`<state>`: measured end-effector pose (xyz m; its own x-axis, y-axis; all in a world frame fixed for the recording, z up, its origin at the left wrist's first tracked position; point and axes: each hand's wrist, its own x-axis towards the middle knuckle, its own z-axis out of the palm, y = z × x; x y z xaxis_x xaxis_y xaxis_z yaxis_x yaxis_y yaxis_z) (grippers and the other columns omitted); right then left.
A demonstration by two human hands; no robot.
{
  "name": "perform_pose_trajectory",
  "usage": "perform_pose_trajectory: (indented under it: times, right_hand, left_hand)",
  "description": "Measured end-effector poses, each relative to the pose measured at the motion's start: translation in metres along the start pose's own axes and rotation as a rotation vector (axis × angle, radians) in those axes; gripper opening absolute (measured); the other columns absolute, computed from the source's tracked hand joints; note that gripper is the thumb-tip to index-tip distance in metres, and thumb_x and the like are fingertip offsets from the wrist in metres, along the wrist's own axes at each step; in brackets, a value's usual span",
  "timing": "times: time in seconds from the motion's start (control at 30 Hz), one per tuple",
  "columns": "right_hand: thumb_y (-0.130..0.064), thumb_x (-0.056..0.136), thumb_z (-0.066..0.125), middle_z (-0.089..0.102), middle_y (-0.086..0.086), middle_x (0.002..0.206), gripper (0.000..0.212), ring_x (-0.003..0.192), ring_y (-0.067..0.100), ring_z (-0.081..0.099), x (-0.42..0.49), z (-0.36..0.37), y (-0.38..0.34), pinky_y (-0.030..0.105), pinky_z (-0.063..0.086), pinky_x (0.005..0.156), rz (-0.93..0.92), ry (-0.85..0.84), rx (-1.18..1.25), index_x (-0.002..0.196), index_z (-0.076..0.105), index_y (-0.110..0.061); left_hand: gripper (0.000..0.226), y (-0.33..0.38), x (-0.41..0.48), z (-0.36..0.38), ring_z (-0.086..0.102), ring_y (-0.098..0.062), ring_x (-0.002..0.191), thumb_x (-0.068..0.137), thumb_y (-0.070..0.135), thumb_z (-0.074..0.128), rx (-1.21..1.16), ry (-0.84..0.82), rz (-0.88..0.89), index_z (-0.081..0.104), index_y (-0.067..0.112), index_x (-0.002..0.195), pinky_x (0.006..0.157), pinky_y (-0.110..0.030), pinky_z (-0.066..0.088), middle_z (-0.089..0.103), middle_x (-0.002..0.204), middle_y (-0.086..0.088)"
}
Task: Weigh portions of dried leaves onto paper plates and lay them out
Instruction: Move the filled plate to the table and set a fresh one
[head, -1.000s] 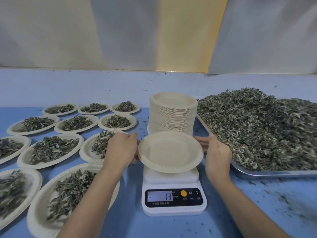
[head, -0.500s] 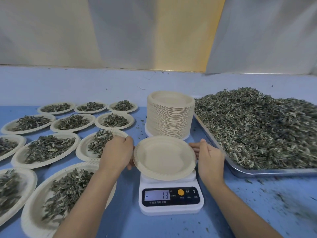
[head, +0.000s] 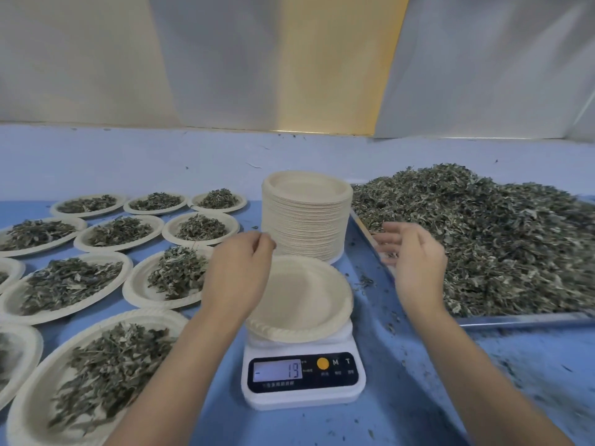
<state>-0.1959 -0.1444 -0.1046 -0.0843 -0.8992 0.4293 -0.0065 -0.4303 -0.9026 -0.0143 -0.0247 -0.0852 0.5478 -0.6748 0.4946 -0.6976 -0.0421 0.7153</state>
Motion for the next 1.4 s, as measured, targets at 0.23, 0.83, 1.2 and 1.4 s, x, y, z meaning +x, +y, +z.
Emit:
perform_pose_trajectory:
  times: [0.23, 0.83, 1.2, 1.4]
  right_hand:
    - [-0.033, 0.092, 0.038, 0.064, 0.003, 0.053, 0.059, 0.056, 0.023, 0.055, 0.059, -0.060, 0.018, 0.032, 0.046, 0.061, 0.348, -0.275, -0.556, 0.045, 0.066, -0.010]
    - [-0.009, 0.085, 0.050, 0.069, 0.008, 0.090, 0.022, 0.086, 0.026, 0.060, 0.087, -0.024, 0.065, 0.030, 0.043, 0.068, 0.201, -0.435, -0.716, 0.075, 0.069, -0.016]
    - [-0.043, 0.091, 0.049, 0.012, 0.014, 0.158, 0.059, 0.144, 0.036, 0.008, 0.092, -0.044, 0.078, 0.050, 0.007, 0.116, 0.192, 0.051, -1.327, 0.143, 0.035, -0.017]
    - [-0.054, 0.094, 0.035, 0.021, 0.022, 0.153, 0.068, 0.138, 0.041, 0.024, 0.095, -0.042, 0.082, 0.050, 0.019, 0.111, 0.451, -0.050, -1.308, 0.150, 0.020, -0.018]
  left_hand:
    - [0.036, 0.059, -0.006, 0.048, 0.062, -0.025, 0.083, 0.091, 0.025, 0.045, -0.220, -0.218, 0.108, 0.067, -0.001, 0.078, 0.078, -0.030, 0.046, 0.068, 0.082, -0.017]
    - [0.033, 0.094, 0.000, 0.086, 0.066, -0.004, 0.082, 0.094, 0.021, 0.047, -0.480, -0.257, 0.036, 0.073, 0.019, 0.075, 0.078, -0.025, 0.049, 0.072, 0.078, 0.010]
    - [0.033, 0.098, -0.005, 0.088, 0.064, 0.003, 0.070, 0.094, 0.019, 0.047, -0.586, -0.310, 0.017, 0.072, 0.019, 0.072, 0.059, -0.006, 0.040, 0.071, 0.074, 0.008]
    - [0.033, 0.098, -0.005, 0.089, 0.064, 0.001, 0.067, 0.095, 0.018, 0.047, -0.620, -0.303, 0.025, 0.072, 0.017, 0.074, 0.056, -0.004, 0.040, 0.071, 0.072, 0.007]
